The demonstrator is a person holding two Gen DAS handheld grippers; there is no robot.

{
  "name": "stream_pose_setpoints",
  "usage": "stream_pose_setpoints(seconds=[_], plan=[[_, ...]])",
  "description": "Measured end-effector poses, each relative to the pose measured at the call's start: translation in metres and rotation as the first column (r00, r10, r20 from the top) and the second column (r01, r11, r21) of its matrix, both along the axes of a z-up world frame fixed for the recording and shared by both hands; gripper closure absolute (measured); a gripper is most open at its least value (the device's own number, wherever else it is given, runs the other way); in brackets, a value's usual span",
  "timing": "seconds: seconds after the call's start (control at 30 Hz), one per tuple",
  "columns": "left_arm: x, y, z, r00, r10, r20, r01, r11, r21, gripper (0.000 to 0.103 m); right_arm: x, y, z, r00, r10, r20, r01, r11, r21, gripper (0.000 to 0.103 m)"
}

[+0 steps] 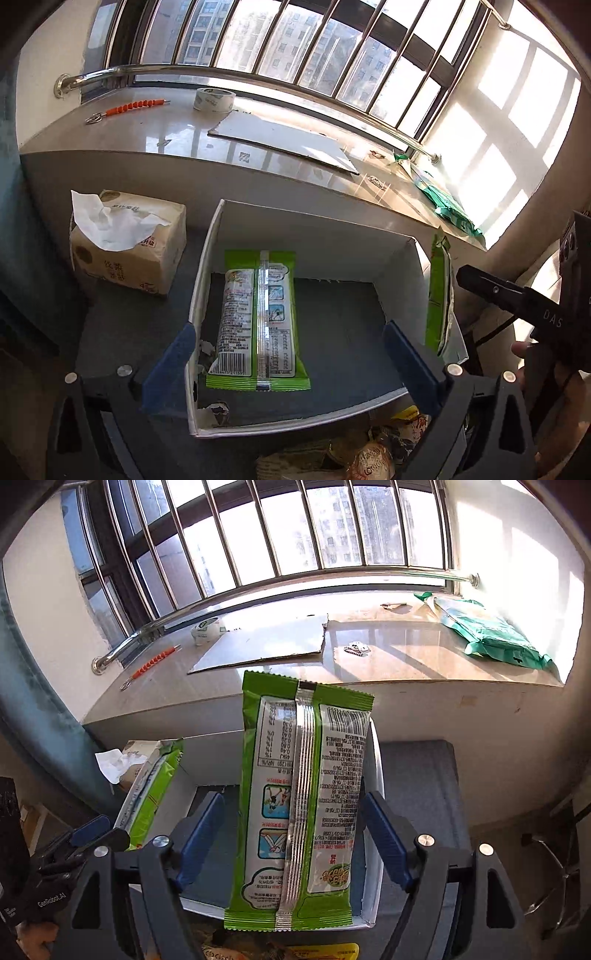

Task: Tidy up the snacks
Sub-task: 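Carry green packet into box with right gripper while left gripper places another, then grasp the small orange-and-white cake packet with the right gripper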

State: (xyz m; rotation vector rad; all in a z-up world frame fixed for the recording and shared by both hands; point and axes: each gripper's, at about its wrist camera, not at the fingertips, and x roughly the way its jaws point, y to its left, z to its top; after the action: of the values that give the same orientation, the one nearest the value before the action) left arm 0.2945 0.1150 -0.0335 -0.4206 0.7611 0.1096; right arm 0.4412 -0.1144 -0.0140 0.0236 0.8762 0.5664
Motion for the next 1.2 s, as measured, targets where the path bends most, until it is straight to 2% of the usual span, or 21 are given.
stream_pose_setpoints(seconds=[0.1, 0.17, 0.23, 0.3, 0.37, 0.43, 0.63, 0.8, 0.97, 1.07, 1.2], plan=[[-0.007, -0.002, 0.0, 1.0, 0.006, -0.004, -0.006, 0.998, 0.056, 0.0, -0.001, -0.008, -0.001, 1.0, -0.016, -0.017, 0.017, 0.998, 0.057, 0.0], [-0.016, -0.003, 0.005, 1.0, -0.007, 0.021, 0.005, 0.996, 0.089, 0.0, -0.012, -0.015, 0.006, 0.999, -0.033, 0.043, 0.029, 0.996, 0.08, 0.0], [-0.029, -0.005, 0.016, 0.997, -0.031, 0.064, 0.024, 0.994, 0.11, 0.0, -0.023, -0.021, 0.016, 0.995, -0.031, 0.09, 0.023, 0.995, 0.096, 0.0], [-0.053, -0.004, 0.032, 0.988, -0.046, 0.147, 0.03, 0.993, 0.113, 0.0, -0.038, -0.027, 0.027, 0.991, -0.032, 0.128, 0.015, 0.991, 0.13, 0.0], [-0.078, -0.003, 0.043, 0.975, -0.042, 0.218, 0.019, 0.994, 0.104, 0.0, -0.057, -0.035, 0.039, 0.988, -0.008, 0.156, -0.02, 0.984, 0.179, 0.0], [-0.102, -0.002, 0.051, 0.966, -0.049, 0.254, 0.025, 0.995, 0.095, 0.0, -0.079, -0.042, 0.047, 0.984, 0.026, 0.177, -0.061, 0.979, 0.196, 0.0], [-0.172, -0.02, 0.071, 0.95, -0.087, 0.302, 0.03, 0.982, 0.186, 0.0, -0.156, -0.071, 0.06, 0.956, 0.069, 0.286, -0.131, 0.97, 0.204, 0.0], [-0.228, -0.044, 0.077, 0.927, -0.122, 0.355, 0.041, 0.973, 0.229, 0.0, -0.218, -0.095, 0.05, 0.945, 0.083, 0.315, -0.144, 0.974, 0.175, 0.0], [-0.273, -0.072, 0.066, 0.917, -0.155, 0.368, 0.038, 0.951, 0.307, 0.0, -0.269, -0.13, 0.036, 0.943, 0.022, 0.332, -0.092, 0.976, 0.197, 0.0], [-0.292, -0.08, 0.054, 0.923, -0.139, 0.358, 0.031, 0.956, 0.291, 0.0, -0.293, -0.153, 0.023, 0.942, -0.037, 0.335, -0.033, 0.979, 0.199, 0.0], [-0.308, -0.084, 0.041, 0.925, -0.145, 0.35, 0.067, 0.972, 0.227, 0.0, -0.306, -0.18, 0.0, 0.957, -0.08, 0.278, 0.018, 0.976, 0.218, 0.0]])
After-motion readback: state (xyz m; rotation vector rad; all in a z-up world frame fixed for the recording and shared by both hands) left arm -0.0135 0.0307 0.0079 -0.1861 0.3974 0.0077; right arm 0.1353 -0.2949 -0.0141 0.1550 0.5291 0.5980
